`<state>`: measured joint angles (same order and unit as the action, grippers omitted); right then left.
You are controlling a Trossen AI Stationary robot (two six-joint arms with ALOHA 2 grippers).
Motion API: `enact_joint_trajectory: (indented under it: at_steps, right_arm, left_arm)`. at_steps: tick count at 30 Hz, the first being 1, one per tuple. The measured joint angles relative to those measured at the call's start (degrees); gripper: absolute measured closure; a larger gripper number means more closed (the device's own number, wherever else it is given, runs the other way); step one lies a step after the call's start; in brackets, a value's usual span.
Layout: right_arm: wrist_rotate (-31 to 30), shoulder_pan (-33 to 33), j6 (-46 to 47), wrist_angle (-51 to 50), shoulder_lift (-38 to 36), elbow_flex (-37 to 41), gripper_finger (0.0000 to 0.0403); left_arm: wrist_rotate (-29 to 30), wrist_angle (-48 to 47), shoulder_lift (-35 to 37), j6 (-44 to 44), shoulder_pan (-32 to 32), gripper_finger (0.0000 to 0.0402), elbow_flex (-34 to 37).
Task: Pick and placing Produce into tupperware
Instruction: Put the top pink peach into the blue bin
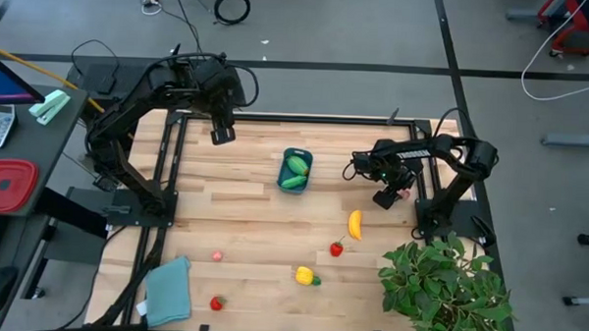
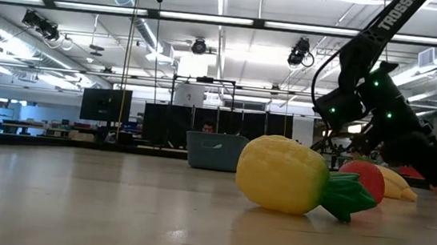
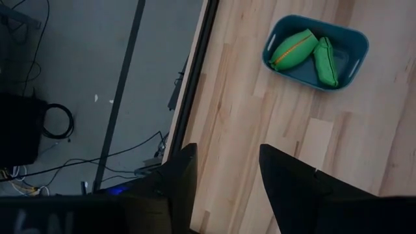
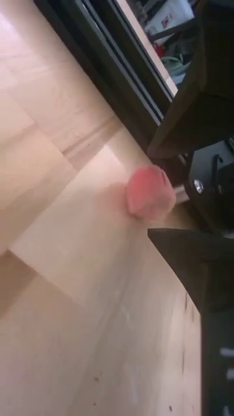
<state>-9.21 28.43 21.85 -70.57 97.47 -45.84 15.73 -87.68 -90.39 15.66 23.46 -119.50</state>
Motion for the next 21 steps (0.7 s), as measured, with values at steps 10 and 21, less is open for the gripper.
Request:
enact_joint_trajectory:
  at_steps: [10,21]
  right_arm:
    - [-0.3,0.5,1.1,0.0,0.0,0.0,0.0204]
    - [1.1,0.5,3.1,1.9,0.0,5.6,0.0204]
  left_arm:
    - [0.0,0.0,0.0,0.0,0.0,0.0229,0.0]
    - [0.0,0.0,0.0,0.0,0.0,0.023,0.0]
